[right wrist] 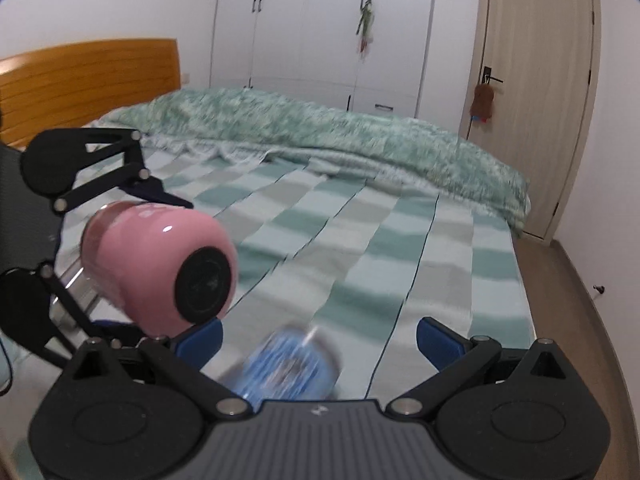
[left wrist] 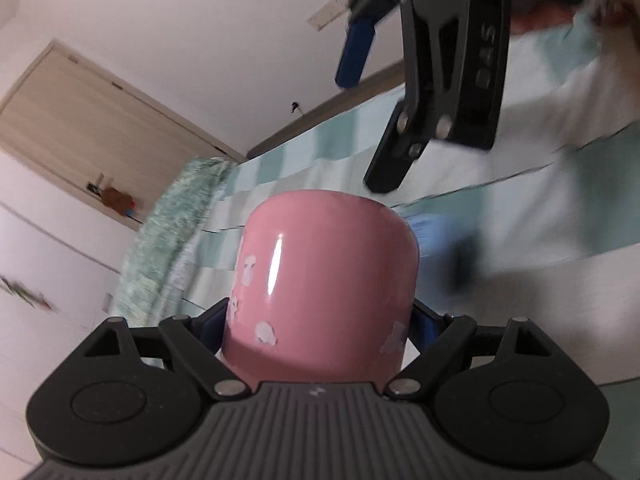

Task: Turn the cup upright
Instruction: 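Lift the pink cup with the right gripper and carry it aside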

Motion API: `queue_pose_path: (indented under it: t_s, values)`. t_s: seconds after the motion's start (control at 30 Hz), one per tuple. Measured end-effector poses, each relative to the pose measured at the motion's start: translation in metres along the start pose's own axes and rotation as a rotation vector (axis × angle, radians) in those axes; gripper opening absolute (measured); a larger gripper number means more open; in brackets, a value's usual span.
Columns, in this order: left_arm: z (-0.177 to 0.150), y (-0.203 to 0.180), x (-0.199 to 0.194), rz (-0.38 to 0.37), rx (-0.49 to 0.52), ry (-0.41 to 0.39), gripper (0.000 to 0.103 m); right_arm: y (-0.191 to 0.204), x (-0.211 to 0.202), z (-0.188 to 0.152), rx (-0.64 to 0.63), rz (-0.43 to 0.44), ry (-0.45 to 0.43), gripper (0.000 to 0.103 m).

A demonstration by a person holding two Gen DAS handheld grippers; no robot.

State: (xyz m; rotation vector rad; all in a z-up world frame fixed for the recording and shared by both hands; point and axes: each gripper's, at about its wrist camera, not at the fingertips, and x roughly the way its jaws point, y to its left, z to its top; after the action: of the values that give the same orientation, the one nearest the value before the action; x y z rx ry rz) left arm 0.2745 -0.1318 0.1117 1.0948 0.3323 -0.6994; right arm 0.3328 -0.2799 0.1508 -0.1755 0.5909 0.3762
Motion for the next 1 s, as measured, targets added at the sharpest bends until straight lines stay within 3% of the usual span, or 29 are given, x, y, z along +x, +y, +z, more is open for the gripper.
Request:
queue_pose_path:
  t_s: [0.23,0.57,0.83,0.9,1.0]
  values:
    - [0.001,-0.081,-0.04,-0.029,-0.048,0.074,0.088,0.043,-0.057,-0.058,-0.001,0.05,0.065,0.103]
    - [-0.004,-0.149,-0.033,-0.085,-0.024,0.196,0.088,0.057,-0.093,-0.116,-0.018,0.069,0.117,0.103]
    - [-0.012,-0.154,-0.018,-0.082,-0.075,0.207,0.09,0.056,-0.098,-0.125,-0.001,0.068,0.124,0.103]
    - [-0.011,-0.157,-0.022,-0.021,-0.043,0.189,0.103,0.057,-0.099,-0.124,-0.004,0.067,0.123,0.103]
    - [-0.012,-0.15,-0.044,-0.021,-0.115,0.149,0.103,0.06,-0.104,-0.121,-0.014,0.073,0.114,0.103]
